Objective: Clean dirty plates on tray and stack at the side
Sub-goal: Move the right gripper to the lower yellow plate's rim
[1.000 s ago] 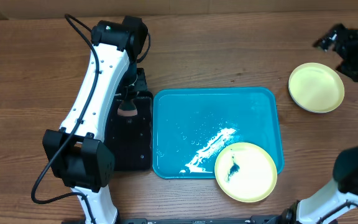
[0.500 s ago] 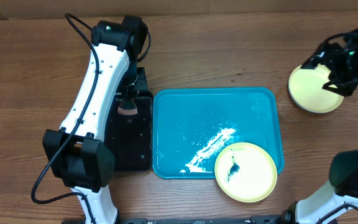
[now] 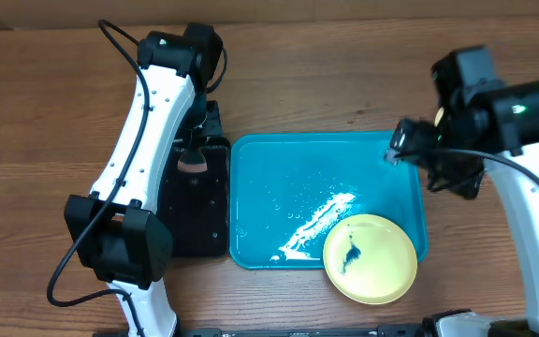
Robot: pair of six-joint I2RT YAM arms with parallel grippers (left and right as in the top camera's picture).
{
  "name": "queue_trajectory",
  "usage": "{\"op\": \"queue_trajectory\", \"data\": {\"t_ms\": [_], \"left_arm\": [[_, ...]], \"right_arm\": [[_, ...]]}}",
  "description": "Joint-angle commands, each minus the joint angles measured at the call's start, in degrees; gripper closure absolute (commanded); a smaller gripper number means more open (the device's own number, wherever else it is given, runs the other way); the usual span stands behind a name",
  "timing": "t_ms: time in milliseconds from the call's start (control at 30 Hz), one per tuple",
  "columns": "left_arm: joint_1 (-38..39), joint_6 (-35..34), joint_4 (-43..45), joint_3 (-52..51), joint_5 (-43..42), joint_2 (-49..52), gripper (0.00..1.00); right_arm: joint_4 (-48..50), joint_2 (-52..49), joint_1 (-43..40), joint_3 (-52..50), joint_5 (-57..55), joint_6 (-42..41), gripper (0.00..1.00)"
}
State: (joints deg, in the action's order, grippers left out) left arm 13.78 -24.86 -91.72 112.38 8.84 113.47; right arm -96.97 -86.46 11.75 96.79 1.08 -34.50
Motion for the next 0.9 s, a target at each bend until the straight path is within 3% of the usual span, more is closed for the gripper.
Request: {"op": "queue_trajectory", "data": {"t_ms": [0, 333, 567, 700, 867], "left_arm": [[-0.3, 1.2, 0.1, 0.6, 0.3, -2.0, 0.96], [-0.3, 1.4, 0.2, 0.6, 0.1, -2.0, 0.96], [-0.3, 1.3, 0.3, 0.6, 0.1, -2.0, 0.96], [-0.3, 1.3, 0.4, 0.6, 0.1, -2.0, 0.96], [-0.3, 1.3, 0.4, 0.6, 0.1, -2.0, 0.96]], "right_arm": [[0.6, -0.3, 0.1, -10.2, -5.0, -6.8, 0.05], [11.3, 0.0, 0.2, -38.8, -1.4, -13.4, 0.13], [12.9, 1.9, 0.2, -44.4, 2.9, -13.8, 0.31], [14.6, 4.2, 0.2, -45.3, 6.7, -13.8, 0.31], [17.1, 4.8, 0.2, -48.1, 9.5, -15.3, 0.24]]}}
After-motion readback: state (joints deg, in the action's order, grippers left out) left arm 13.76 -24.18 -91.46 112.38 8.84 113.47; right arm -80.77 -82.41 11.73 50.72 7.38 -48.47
